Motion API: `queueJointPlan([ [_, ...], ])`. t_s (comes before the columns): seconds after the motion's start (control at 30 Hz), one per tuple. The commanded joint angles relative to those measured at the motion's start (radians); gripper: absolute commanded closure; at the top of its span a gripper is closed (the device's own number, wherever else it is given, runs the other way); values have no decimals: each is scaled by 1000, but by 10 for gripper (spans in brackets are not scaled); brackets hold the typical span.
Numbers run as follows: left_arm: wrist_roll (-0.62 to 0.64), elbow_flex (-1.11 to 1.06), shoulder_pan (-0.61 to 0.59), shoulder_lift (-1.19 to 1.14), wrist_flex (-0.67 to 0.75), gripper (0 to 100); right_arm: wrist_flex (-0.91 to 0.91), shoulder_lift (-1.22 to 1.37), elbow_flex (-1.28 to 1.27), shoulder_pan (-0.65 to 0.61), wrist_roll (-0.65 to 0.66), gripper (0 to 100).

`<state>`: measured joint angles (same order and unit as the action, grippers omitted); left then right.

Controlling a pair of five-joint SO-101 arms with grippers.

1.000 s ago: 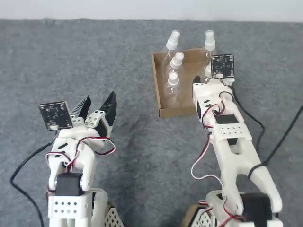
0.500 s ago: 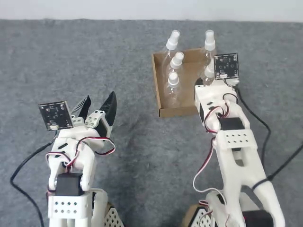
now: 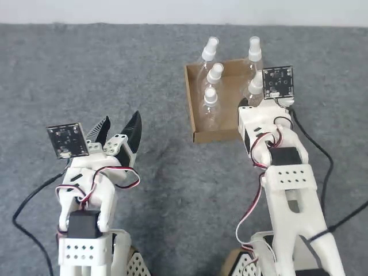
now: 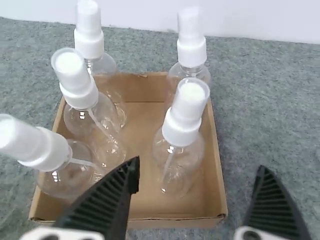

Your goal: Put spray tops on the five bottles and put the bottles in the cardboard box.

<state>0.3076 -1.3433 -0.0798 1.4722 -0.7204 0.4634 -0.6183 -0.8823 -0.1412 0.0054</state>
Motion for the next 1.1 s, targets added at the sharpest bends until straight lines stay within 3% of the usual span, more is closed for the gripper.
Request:
queueJointPlan([
  [0.0, 8, 54, -3, 14, 31, 763, 13, -73, 34, 5, -6, 764],
  [0.2, 8, 53, -3, 14, 31, 763, 13, -77, 32, 4, -6, 776],
  [0.47, 8, 53, -3, 14, 31, 763, 7, -110, 23, 4, -2, 870],
  [0.77, 8, 53, 0, 14, 31, 763, 2, -314, -92, -45, 3, 944],
  [1.07, 8, 53, 5, 14, 31, 763, -24, -526, -215, -76, 44, 947],
])
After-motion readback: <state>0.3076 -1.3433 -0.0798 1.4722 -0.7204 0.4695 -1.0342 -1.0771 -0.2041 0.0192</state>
